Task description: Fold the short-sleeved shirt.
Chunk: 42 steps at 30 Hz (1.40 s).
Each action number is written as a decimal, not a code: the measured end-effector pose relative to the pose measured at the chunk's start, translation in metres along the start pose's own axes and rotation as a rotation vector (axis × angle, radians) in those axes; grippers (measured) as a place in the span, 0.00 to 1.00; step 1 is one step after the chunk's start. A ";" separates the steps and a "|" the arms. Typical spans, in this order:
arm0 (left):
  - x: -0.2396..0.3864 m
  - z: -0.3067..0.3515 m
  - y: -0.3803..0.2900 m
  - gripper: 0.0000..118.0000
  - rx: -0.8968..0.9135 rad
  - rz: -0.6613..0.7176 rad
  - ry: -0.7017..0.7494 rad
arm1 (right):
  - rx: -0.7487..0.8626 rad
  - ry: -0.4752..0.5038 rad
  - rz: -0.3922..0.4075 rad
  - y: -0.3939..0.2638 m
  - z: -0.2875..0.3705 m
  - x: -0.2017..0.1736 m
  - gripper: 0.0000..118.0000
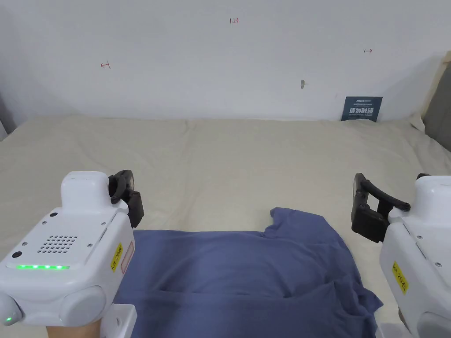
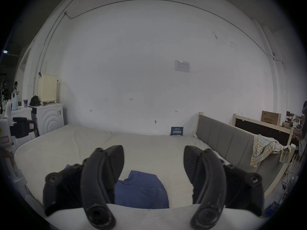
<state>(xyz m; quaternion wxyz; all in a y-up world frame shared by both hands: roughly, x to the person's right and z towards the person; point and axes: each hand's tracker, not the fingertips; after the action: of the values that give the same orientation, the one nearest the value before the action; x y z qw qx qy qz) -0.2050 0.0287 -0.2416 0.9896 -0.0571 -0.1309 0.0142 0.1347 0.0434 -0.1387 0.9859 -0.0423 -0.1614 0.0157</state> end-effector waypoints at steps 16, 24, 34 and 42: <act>-0.019 -0.036 -0.009 0.00 -0.148 -0.029 -0.033 | -0.011 -0.001 0.033 -0.011 -0.025 -0.014 0.00; -0.075 -0.127 -0.052 0.00 -0.511 0.096 -0.039 | -0.075 0.012 0.029 -0.027 -0.071 -0.018 0.00; -0.133 -0.266 -0.130 0.93 -0.844 0.095 0.137 | -0.208 -0.020 0.022 -0.063 -0.138 -0.019 0.00; -0.151 -0.345 -0.189 0.88 -0.954 0.127 0.169 | -0.339 -0.066 0.033 -0.105 -0.174 -0.013 0.00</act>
<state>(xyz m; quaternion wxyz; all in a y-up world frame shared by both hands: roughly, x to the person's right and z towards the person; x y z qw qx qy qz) -0.2582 -0.2027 -0.5895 0.8574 -0.5132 -0.0385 0.0083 0.1795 -0.0752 -0.2982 0.9584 -0.2101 -0.1931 0.0060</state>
